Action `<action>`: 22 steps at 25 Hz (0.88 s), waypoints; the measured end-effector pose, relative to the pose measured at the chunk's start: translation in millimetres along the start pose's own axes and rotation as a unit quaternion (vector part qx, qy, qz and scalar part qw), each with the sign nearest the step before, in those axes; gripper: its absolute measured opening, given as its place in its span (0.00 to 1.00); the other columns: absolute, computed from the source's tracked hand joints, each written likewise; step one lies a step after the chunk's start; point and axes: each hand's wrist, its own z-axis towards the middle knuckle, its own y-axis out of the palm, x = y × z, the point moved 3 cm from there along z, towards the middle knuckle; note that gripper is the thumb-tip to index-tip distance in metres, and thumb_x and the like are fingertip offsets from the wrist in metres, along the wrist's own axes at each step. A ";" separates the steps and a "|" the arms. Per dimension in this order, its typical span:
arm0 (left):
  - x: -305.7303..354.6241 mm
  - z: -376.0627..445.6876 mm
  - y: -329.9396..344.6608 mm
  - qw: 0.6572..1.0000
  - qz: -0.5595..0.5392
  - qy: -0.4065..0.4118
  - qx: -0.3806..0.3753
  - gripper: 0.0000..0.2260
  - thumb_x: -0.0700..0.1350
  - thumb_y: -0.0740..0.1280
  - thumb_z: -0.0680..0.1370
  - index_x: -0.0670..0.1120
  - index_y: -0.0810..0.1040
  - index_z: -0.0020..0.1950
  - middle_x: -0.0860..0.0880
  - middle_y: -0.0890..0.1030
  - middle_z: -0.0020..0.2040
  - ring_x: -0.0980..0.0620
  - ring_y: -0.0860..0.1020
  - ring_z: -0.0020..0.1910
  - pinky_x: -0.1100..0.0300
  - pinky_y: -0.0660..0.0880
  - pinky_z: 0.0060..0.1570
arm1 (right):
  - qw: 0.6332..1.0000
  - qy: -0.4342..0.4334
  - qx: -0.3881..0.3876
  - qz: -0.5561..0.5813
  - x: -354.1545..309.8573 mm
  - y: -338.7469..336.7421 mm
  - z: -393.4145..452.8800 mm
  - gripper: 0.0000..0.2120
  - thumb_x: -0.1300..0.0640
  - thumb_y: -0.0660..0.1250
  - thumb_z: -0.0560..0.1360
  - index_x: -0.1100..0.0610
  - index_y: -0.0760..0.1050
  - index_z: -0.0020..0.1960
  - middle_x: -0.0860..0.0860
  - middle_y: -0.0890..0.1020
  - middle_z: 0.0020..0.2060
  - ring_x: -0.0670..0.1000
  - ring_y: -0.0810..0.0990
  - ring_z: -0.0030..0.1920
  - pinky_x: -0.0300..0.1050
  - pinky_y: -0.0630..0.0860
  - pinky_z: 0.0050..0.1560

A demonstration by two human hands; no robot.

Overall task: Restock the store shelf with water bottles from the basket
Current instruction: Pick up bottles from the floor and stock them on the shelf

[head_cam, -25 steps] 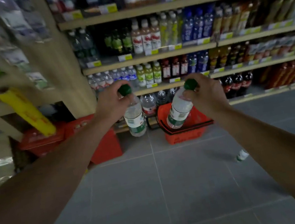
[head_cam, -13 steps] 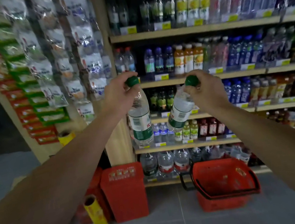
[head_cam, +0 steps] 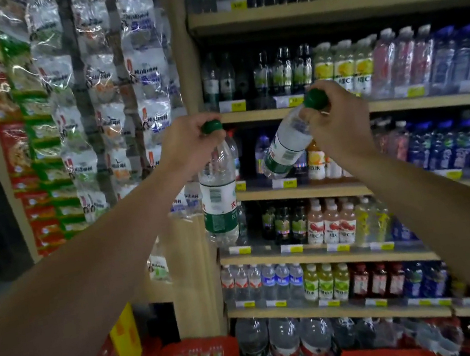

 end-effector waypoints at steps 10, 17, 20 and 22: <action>-38.4 151.0 79.8 0.990 0.039 -0.054 0.122 0.14 0.44 0.71 0.77 0.52 0.81 0.62 0.48 0.86 0.47 0.53 0.81 0.33 0.56 0.81 0.36 | 0.993 -0.070 0.058 0.074 107.4 72.4 171.0 0.17 0.58 0.69 0.76 0.56 0.75 0.64 0.48 0.78 0.46 0.43 0.72 0.43 0.34 0.68 0.44; -75.8 241.5 106.2 0.983 0.028 -0.056 0.171 0.14 0.45 0.72 0.75 0.51 0.82 0.61 0.50 0.85 0.50 0.54 0.84 0.45 0.54 0.82 0.52 | 0.983 -0.123 0.078 0.111 129.3 125.3 265.3 0.17 0.57 0.69 0.75 0.57 0.76 0.63 0.48 0.77 0.44 0.46 0.73 0.41 0.34 0.66 0.42; -102.2 276.2 110.0 0.984 0.015 -0.037 0.174 0.14 0.46 0.73 0.74 0.52 0.83 0.60 0.51 0.86 0.51 0.55 0.84 0.49 0.53 0.80 0.56 | 0.981 -0.138 0.077 0.111 132.0 153.9 295.6 0.17 0.58 0.69 0.74 0.58 0.76 0.63 0.48 0.76 0.45 0.46 0.73 0.42 0.33 0.67 0.44; -114.6 299.4 108.3 0.984 0.012 -0.025 0.175 0.14 0.46 0.74 0.73 0.52 0.83 0.59 0.52 0.86 0.51 0.56 0.83 0.50 0.53 0.79 0.58 | 0.982 -0.137 0.075 0.104 132.9 172.9 313.2 0.17 0.58 0.69 0.75 0.57 0.75 0.63 0.49 0.77 0.46 0.46 0.74 0.44 0.38 0.71 0.47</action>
